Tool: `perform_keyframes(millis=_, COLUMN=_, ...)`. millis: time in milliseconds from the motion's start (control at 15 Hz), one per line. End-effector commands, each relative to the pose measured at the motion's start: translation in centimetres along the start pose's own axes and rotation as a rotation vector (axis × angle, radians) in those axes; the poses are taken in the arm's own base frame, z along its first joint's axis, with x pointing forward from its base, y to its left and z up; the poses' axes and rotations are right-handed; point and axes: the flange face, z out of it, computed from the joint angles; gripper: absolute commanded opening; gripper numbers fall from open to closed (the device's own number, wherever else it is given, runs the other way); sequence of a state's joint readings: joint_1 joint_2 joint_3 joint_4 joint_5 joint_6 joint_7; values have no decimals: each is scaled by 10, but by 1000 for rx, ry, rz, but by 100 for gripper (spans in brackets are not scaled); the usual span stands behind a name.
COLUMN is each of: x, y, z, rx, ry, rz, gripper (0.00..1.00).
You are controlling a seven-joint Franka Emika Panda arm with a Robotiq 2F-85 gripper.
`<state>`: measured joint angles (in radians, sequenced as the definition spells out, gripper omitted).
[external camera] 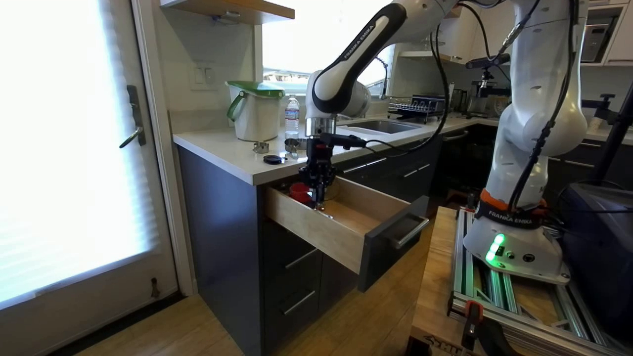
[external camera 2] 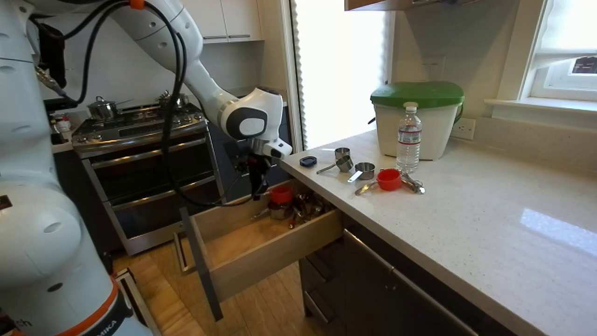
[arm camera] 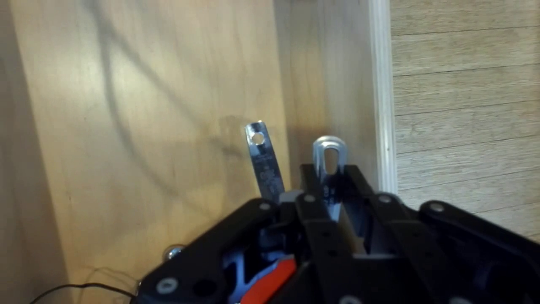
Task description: Remove the orange pots from the drawer and put them on the counter
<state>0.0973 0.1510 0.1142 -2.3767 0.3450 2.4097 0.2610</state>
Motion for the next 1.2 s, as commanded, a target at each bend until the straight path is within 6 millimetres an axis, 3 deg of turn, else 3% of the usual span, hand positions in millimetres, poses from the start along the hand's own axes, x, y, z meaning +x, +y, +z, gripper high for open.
perform_keyframes(millis=0, x=-1, y=24, z=-34, rx=37, ry=-39, rz=-12, gripper=5)
perform_keyframes(millis=533, x=14, y=77, z=-103, rx=99, ry=-149, rz=-147, gripper=5)
perform_keyframes(millis=800, x=18, y=92, z=-137, rx=121, ry=-171, rz=-216, gripper=5)
perform_keyframes(millis=1000, x=16, y=92, z=-151, rx=156, ry=-184, rz=-282, gripper=5)
perform_keyframes(millis=1067, x=21, y=92, z=-144, rx=122, ry=-171, rz=-245, gripper=20)
perform_keyframes(millis=1133, x=21, y=92, z=-148, rx=126, ry=-171, rz=-259, gripper=20)
